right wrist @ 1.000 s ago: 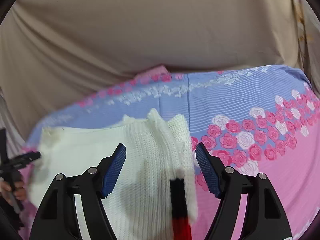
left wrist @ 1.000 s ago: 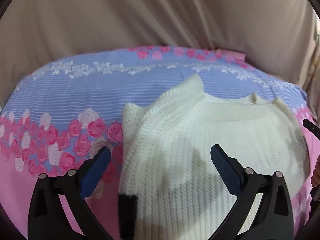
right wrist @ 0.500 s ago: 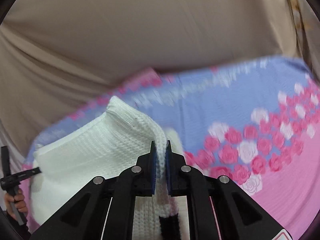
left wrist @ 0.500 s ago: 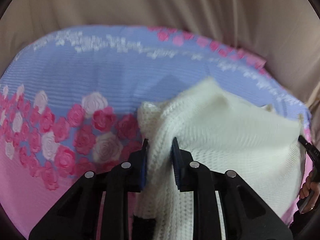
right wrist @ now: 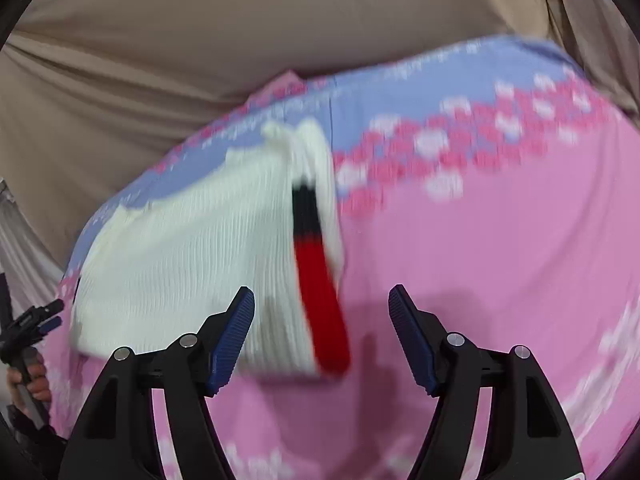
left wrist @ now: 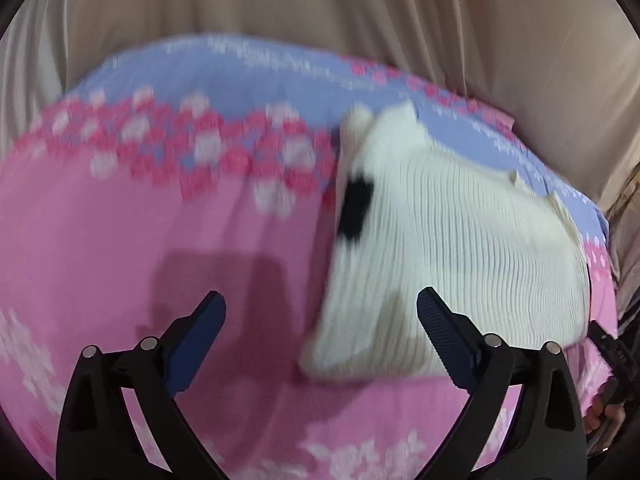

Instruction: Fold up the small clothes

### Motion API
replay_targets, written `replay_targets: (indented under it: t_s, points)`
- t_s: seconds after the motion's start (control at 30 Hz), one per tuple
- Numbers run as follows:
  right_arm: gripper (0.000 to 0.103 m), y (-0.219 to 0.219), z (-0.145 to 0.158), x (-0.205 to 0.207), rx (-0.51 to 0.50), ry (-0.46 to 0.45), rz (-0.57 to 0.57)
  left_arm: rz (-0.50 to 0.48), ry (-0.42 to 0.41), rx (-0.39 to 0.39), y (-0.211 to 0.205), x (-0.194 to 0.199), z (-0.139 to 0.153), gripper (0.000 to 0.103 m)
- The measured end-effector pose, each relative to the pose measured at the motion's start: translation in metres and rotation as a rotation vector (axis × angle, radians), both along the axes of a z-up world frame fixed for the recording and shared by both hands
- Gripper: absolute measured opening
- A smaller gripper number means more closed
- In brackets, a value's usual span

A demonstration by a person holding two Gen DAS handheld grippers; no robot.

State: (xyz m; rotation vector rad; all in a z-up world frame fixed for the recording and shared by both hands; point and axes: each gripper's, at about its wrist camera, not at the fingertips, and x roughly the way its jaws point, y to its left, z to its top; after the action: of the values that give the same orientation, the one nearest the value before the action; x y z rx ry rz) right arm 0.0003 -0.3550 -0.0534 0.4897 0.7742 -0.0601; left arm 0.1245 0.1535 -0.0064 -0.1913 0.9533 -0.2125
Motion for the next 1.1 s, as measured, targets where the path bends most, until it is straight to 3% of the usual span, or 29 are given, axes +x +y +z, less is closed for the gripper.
replay_targets:
  t_s: [0.1,0.13,0.2,0.23,0.3,0.37,0.47,0.53,0.6,0.67,0.77,0.83,0.87,0.93,1.03,1.1]
  points:
    - [0.073,0.009,-0.009,0.002,0.100,-0.033,0.011,-0.009,0.064,-0.043,-0.010,0.005,-0.020,0.090]
    - [0.073,0.010,-0.009,0.010,0.147,-0.039,0.036,-0.005,0.029,-0.020,-0.017,0.004,-0.017,0.062]
    - [0.050,0.008,-0.008,0.021,0.194,-0.046,0.009,-0.051,0.036,0.002,-0.026,0.010,-0.011,0.027]
    - [0.016,0.006,-0.006,0.024,0.206,-0.035,0.007,-0.048,0.041,-0.020,-0.024,0.010,-0.007,0.019]
    - [0.016,0.004,0.010,0.011,0.200,-0.072,-0.025,-0.054,0.038,-0.051,-0.014,0.001,0.008,0.016]
    - [0.014,0.006,0.031,-0.016,0.123,-0.098,-0.048,-0.067,0.015,-0.024,-0.005,-0.016,0.022,0.009]
    - [0.014,0.013,0.037,-0.054,0.067,-0.075,-0.035,-0.093,0.020,0.027,0.010,-0.047,0.026,0.009]
    - [0.014,0.018,0.024,-0.074,0.020,-0.021,-0.047,-0.109,0.078,0.037,0.012,-0.064,0.007,0.010]
    - [0.015,0.020,0.001,-0.087,0.040,0.035,-0.070,-0.101,0.130,0.037,0.012,-0.075,-0.018,0.011]
    - [0.017,0.020,-0.013,-0.097,0.063,0.039,-0.093,-0.081,0.067,0.062,0.010,-0.085,-0.018,0.015]
    - [0.028,0.015,0.002,-0.105,-0.014,0.009,-0.160,-0.055,0.018,0.022,0.013,-0.088,0.011,0.021]
    - [0.035,0.009,0.032,-0.106,-0.083,-0.060,-0.183,-0.060,-0.055,0.034,0.013,-0.083,0.038,0.048]
    - [0.047,0.006,0.045,-0.102,-0.105,-0.094,-0.184,-0.060,-0.101,0.040,0.011,-0.078,0.052,0.055]
    - [0.060,0.006,0.067,-0.082,-0.132,-0.148,-0.166,-0.069,-0.189,0.037,0.002,-0.061,0.079,0.075]
    - [0.066,0.014,0.082,-0.030,-0.182,-0.177,-0.089,-0.109,-0.200,0.038,-0.025,-0.015,0.087,0.087]
    - [0.069,0.020,0.076,0.014,-0.175,-0.147,-0.039,-0.119,-0.157,0.045,-0.045,0.023,0.074,0.087]
